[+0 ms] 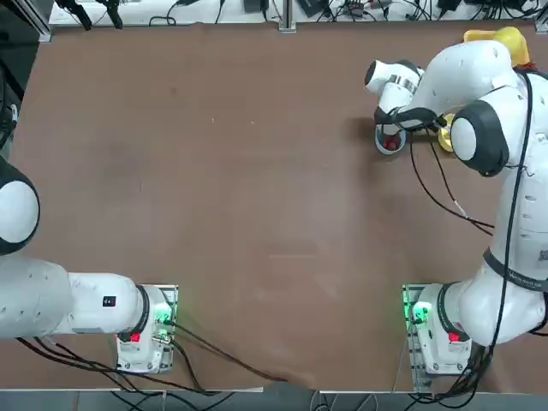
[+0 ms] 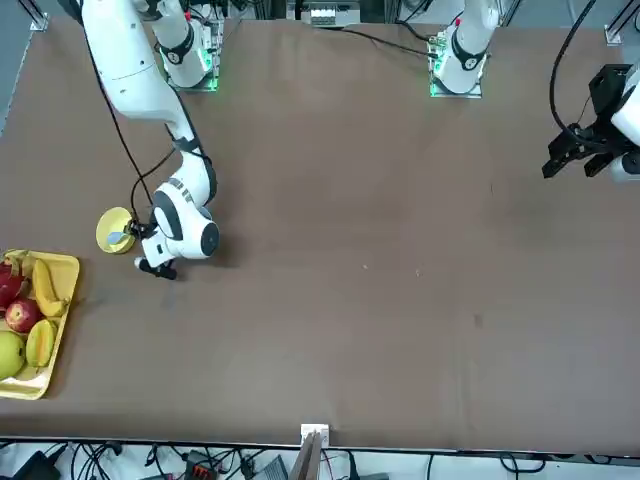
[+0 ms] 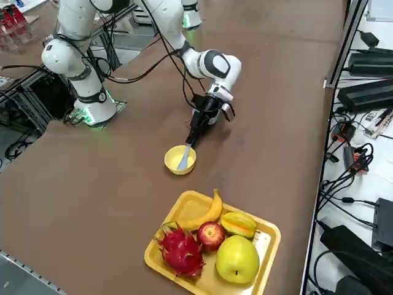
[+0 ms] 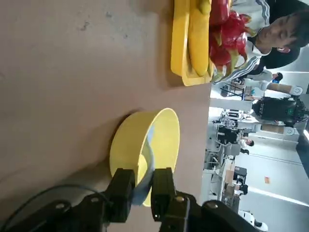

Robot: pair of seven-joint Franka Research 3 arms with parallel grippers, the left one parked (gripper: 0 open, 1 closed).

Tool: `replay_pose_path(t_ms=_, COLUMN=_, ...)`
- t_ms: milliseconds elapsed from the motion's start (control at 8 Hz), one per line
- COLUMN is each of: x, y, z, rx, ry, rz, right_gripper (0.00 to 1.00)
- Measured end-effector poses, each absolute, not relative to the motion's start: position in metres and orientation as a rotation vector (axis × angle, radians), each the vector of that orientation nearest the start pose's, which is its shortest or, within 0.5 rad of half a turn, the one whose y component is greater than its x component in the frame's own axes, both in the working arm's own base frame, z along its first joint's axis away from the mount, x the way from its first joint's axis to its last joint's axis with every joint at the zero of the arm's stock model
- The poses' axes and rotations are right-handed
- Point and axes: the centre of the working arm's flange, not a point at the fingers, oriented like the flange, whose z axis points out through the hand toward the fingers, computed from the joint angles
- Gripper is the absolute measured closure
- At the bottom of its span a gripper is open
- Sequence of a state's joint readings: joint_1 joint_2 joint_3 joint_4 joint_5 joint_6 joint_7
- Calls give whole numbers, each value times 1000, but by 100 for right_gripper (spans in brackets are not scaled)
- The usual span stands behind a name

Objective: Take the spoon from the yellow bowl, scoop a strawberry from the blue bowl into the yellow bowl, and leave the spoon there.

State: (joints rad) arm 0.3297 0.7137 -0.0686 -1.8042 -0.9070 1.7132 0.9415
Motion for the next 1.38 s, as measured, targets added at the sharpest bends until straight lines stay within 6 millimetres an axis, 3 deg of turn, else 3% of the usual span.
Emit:
replay_pose_path(t_ms=875, x=575, y=67, z=154, rx=1942, ry=-173, rz=-213, right_gripper=89)
replay_pose_path(t_ms=1375, x=600, y=72, z=193, rx=1926, ry=-189, rz=-216, right_gripper=89)
